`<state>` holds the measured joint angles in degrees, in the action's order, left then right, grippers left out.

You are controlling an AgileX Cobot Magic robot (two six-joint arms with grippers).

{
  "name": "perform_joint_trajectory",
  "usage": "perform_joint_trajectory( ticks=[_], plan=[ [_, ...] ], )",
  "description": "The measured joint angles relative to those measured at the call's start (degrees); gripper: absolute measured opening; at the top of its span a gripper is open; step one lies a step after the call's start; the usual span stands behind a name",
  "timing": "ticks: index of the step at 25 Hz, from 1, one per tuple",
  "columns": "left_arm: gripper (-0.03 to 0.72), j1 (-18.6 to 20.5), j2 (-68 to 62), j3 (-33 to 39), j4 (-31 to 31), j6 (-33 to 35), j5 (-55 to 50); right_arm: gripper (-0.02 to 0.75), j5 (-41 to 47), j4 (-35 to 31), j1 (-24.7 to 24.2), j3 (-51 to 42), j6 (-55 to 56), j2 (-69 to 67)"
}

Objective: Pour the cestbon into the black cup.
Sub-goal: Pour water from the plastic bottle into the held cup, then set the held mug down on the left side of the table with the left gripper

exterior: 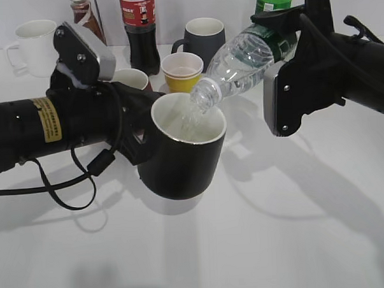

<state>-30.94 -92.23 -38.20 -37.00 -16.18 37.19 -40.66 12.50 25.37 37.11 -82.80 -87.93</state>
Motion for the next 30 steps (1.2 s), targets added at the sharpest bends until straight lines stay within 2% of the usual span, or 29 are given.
perform_joint_trajectory(
  ticks=[6,10,13,16,18,20,25,30],
  plan=[
    [0.034,0.0,0.0,0.0,-0.12,0.0,-0.05,0.491,-0.04,0.0,0.0,0.1,1.43,0.04],
    [0.034,0.0,-0.04,0.0,0.31,0.0,0.64,0.491,-0.04,0.8,0.0,0.1,9.2,0.04],
    [0.034,0.0,-0.04,0.0,2.5,0.05,3.37,0.491,1.16,6.04,0.0,0.1,21.91,0.04],
    [0.034,0.07,0.01,0.0,4.57,0.01,4.83,0.491,2.33,11.21,0.0,0.1,43.21,0.04],
    [0.034,0.43,0.27,0.0,5.38,0.01,4.98,0.491,2.38,12.2,0.0,0.1,58.22,0.04],
    [0.034,1.39,1.33,0.0,5.43,0.07,4.75,0.491,2.77,9.89,0.0,0.1,68.76,0.04],
    [0.034,7.8,7.33,0.0,7.85,0.18,4.23,0.491,6.01,-6.22,-0.49,0.1,76.63,0.11],
    [0.034,19.85,10.58,0.0,11.7,0.23,3.64,0.491,7.85,-10.74,-4.27,0.1,78.58,-0.87]
  ],
)
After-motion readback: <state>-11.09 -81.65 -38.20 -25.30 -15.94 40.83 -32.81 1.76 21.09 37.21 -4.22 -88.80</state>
